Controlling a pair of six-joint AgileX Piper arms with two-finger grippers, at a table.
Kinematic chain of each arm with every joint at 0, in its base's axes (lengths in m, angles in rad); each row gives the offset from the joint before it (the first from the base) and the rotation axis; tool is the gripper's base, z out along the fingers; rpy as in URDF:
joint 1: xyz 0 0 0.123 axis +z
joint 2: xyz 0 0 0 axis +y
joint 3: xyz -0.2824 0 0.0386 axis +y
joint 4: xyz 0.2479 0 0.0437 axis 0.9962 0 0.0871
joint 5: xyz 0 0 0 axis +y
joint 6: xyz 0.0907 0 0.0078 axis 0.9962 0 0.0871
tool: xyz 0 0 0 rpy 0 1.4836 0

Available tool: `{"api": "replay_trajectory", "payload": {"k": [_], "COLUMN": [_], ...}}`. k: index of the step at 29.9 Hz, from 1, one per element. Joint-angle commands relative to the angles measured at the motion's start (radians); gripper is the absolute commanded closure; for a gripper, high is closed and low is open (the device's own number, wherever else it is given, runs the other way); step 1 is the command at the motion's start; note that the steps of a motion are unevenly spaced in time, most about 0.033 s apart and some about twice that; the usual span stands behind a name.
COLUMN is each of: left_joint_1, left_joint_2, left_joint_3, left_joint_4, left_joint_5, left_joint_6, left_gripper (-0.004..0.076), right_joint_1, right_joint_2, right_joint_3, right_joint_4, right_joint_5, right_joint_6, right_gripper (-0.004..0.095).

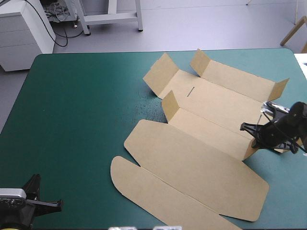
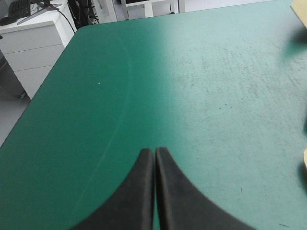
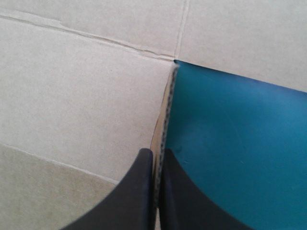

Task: Fold the box

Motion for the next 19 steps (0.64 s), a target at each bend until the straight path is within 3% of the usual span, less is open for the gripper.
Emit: {"api": "replay_trajectory", "payload": {"k": [1, 9, 13, 19], "left_joint_1": [-0.004, -0.004, -0.004, -0.004], "left_joint_2": [-0.013, -0.013, -0.013, -0.013], "left_joint_3": [-0.021, -0.021, -0.021, -0.021], "left_joint_4": [0.005, 0.005, 0.005, 0.005], "left_joint_5": [-0.078, -0.078, -0.078, -0.078], "left_joint_6": [-0.006, -0.008, -0.008, -0.008], "left_gripper": [0.0734, 0.0734, 0.0734, 0.0734], "right_joint_1": [0.142, 0.464, 0.560, 0.646], "right_joint_2": [0.038, 0.288, 0.412, 0.575], "right_joint_3": [-0.113, -0.450, -0.639, -0.895], "right_joint_4": [-0.049, -0.237, -0.282, -0.301], "right_joint_5": [-0.004, 0.007, 0.019, 0.124], "right_joint_6": [-0.045, -0.171, -0.344, -0.689], "right_gripper": [0.0908, 0.0908, 0.0914, 0.0927]}}
